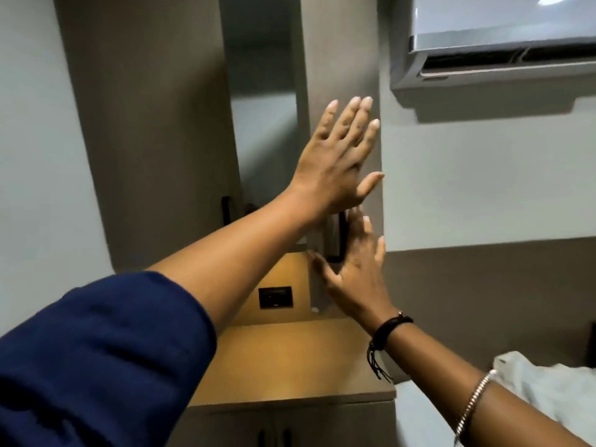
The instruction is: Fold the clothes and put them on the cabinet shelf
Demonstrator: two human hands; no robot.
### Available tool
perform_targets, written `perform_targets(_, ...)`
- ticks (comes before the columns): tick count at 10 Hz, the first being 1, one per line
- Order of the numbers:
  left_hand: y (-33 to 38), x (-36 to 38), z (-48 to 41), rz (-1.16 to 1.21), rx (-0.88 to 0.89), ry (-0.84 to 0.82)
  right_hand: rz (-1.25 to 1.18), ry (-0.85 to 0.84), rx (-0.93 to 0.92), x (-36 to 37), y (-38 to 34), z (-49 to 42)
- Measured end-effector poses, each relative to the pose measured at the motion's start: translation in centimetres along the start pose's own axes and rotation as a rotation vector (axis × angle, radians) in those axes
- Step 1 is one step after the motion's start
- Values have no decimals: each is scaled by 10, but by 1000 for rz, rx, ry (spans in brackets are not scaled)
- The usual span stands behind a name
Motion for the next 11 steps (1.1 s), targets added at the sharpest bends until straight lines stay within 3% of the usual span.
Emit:
perform_targets(2, -77, 118, 41, 15, -163, -171, 370, -72, -60, 118, -4, -63)
perform_targets(3, -104, 180, 53, 49, -258, -219, 413, -100, -47, 172, 11, -94)
perform_targets(4, -112, 227, 52, 125, -235, -191, 446, -66, -61, 206, 38, -114)
perform_targets(7, -120, 312, 43, 257, -226, -82, 616, -28, -164, 252, 95, -149)
perform_targets(9, -121, 327, 47, 321, -318, -116, 665, -100, -145, 256, 101, -150)
perform_targets(10, -122, 319, 50, 331, -306, -186, 549, -169, -62, 246, 82, -136)
perform_targets(11, -120, 309, 60, 369, -310, -229, 13, -14, 78, 201, 52, -97)
Point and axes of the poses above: each hand's wrist, its own z-axis away from the middle knuckle, its own x-axis out of the palm, y = z × x, the point moved 7 cm from there along -z, towards the middle knuckle, and after that the axes turned 10 degrees about -z, right-handed, at the moved point
